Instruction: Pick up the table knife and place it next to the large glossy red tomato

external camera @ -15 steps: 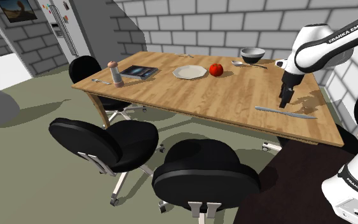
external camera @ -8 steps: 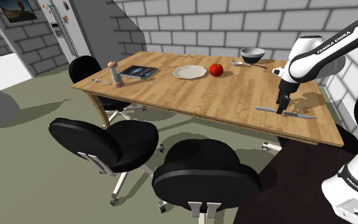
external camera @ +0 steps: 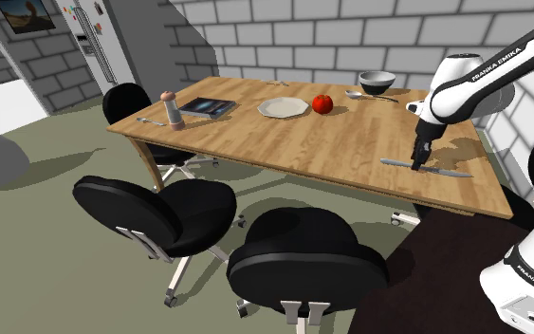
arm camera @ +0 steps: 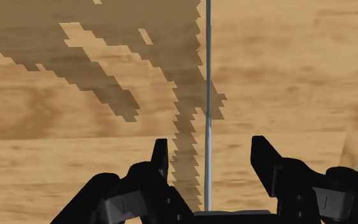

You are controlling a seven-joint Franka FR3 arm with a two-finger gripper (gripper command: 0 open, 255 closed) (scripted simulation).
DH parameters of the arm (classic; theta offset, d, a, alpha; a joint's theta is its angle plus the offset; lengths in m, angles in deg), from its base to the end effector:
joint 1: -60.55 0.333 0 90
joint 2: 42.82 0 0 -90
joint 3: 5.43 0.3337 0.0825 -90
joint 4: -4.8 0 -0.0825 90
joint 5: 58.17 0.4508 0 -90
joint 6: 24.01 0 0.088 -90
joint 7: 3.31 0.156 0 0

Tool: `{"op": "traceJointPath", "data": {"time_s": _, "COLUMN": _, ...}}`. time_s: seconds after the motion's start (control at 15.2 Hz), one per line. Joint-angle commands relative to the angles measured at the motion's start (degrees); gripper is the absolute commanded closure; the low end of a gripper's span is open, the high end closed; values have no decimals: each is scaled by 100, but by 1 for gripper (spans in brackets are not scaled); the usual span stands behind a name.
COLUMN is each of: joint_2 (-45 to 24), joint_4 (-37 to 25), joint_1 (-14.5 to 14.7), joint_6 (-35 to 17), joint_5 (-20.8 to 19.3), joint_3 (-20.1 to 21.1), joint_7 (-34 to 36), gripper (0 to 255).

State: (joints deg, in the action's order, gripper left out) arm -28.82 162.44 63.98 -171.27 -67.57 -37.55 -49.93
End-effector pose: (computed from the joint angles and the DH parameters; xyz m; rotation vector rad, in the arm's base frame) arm 0.3840 -0.1856 0.1980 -3.0488 -0.7158 -0.0806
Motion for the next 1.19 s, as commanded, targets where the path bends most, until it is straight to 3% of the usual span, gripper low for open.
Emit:
{"op": "traceJointPath", "data": {"time_s": 0.0, "joint_2": 0, "joint_4": 0, "joint_1": 0, "joint_6": 0, "joint_5": 0, "joint_3": 0, "joint_7": 0, "gripper": 255}}
{"op": "traceJointPath", "data": {"time_s": 0.53, "joint_2": 0, "joint_4": 0, "joint_1": 0, "joint_6": 0, "joint_5": 0, "joint_3": 0, "joint_7": 0, "gripper": 255}}
{"op": "traceJointPath", "data": {"time_s": 1.12, "joint_2": 745, "joint_4": -229, "joint_1": -197, "joint_6": 945, "joint_5": -277, "joint_3": 250, "joint_7": 253, "gripper": 255}}
